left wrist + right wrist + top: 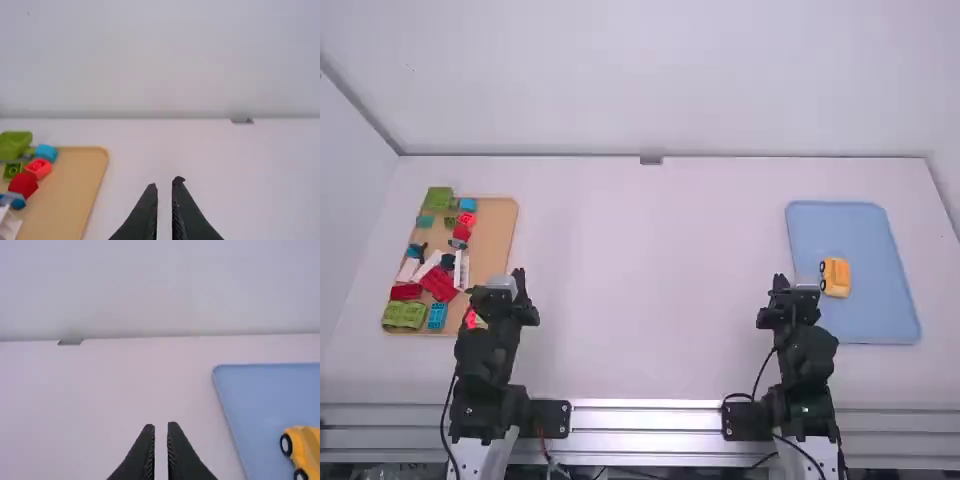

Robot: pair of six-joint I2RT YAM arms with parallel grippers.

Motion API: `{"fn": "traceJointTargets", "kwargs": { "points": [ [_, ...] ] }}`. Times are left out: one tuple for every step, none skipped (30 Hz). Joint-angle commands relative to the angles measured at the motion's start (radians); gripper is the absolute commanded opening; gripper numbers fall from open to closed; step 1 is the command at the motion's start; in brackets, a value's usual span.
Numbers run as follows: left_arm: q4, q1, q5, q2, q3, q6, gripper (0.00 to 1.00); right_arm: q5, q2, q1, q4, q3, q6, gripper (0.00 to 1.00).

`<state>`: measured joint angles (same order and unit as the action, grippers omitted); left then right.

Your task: Assemble lego blocks to make yellow taxi

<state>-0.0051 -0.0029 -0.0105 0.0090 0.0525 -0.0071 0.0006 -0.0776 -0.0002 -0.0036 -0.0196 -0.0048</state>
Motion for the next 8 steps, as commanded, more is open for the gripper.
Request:
{"fn": "traceJointTargets", "kwargs": {
  "points": [
    [0.005,0.003,0.01,-0.009,-0.03,0.007,0.05,-0.001,0.035,0.0,0.004,0.02,0.005,0.04],
    [0.005,0.003,0.01,-0.009,-0.045,0.007,0.04,-0.001,0.049,0.0,0.004,0.02,0.005,0.03],
    [0.005,0.003,0.01,-0.009,-0.052,0.007,0.03,-0.001,0.06,0.0,0.004,0.02,0.005,0.02],
    [0.005,0.003,0.01,-0.009,-0.052,0.007,0.02,-0.001,0.066,0.0,0.004,0.02,0.005,0.01],
    [0.005,0.003,0.01,-0.009,-0.052,0.007,0.01,-0.001,0.076,0.0,0.004,0.02,0.005,0.0],
    [0.005,0.003,0.01,-0.009,-0.052,0.007,0.0,-0.001,0.078,0.0,0.004,0.02,0.005,0.0],
    [0.005,0.003,0.01,-0.009,-0.052,0.007,0.0,-0.001,0.078,0.0,0.004,0.02,0.005,0.0],
    [0.005,0.003,0.01,-0.009,-0.052,0.007,0.0,-0.001,0.078,0.0,0.004,0.02,0.005,0.0]
  ]
}}
